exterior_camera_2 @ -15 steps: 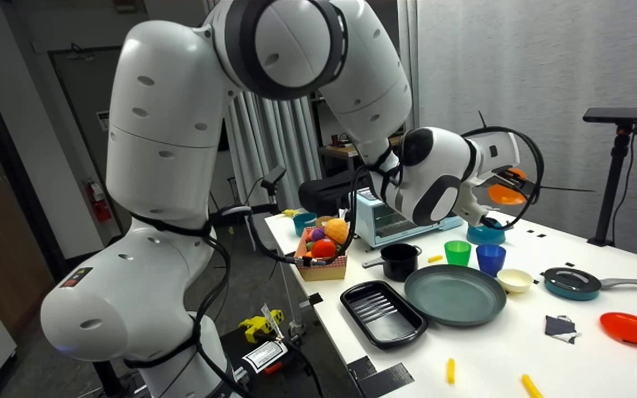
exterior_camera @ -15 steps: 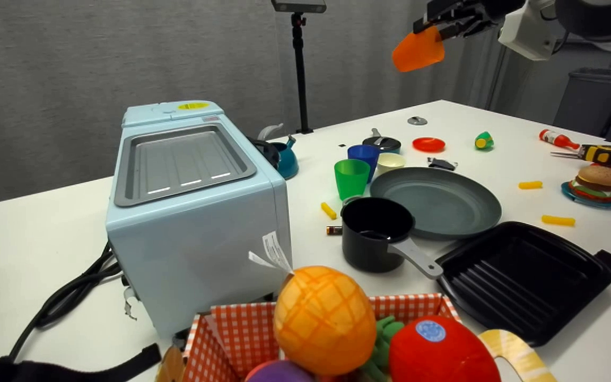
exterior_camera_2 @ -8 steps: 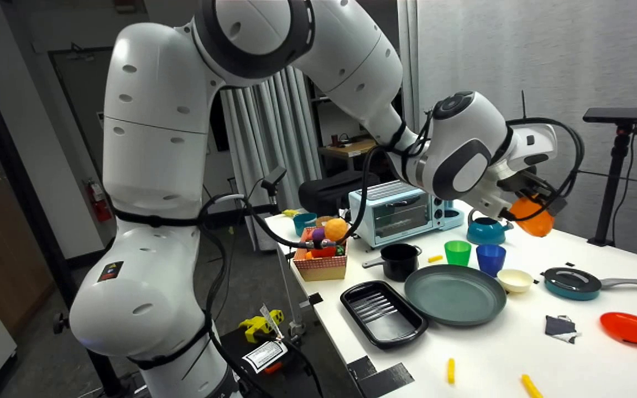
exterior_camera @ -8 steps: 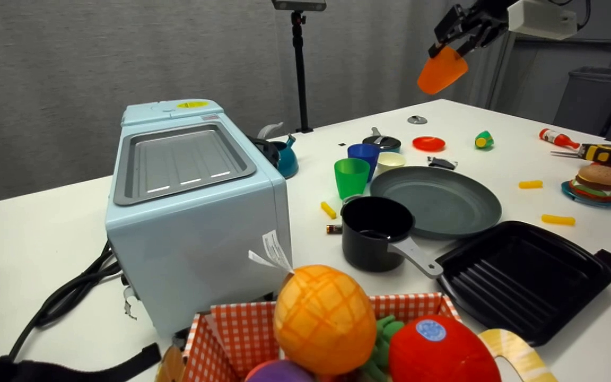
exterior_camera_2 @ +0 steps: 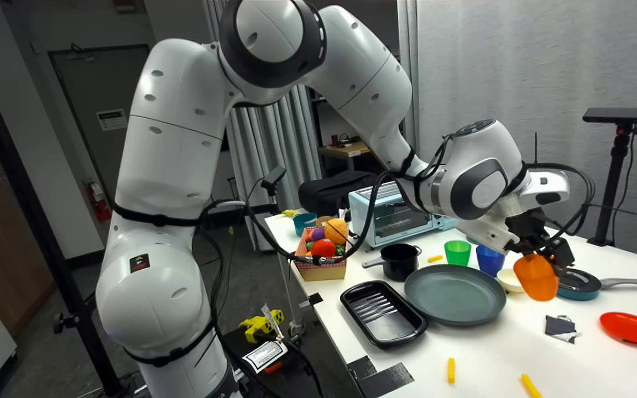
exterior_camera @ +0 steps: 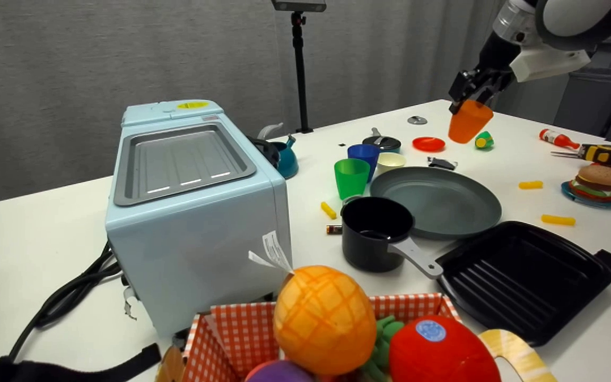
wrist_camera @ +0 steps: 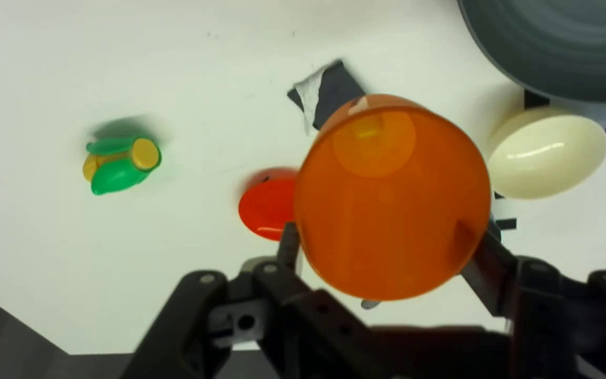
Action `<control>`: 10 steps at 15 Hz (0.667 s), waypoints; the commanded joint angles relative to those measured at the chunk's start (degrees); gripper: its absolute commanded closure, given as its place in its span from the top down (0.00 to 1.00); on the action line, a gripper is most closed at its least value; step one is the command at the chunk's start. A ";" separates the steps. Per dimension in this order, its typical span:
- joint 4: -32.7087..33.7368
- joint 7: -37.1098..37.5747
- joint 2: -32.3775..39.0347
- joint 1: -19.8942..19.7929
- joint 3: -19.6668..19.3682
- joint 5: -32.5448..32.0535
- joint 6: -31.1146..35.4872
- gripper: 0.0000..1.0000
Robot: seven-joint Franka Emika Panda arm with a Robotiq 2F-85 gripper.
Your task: Pour the contents of the orange cup onto the plate
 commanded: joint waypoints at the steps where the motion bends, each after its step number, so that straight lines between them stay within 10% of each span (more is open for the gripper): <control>1: 0.80 2.24 3.08 2.98 -1.79 -2.20 -3.63 0.49; 10: 1.76 5.36 7.68 4.49 -2.65 -1.20 -4.50 0.49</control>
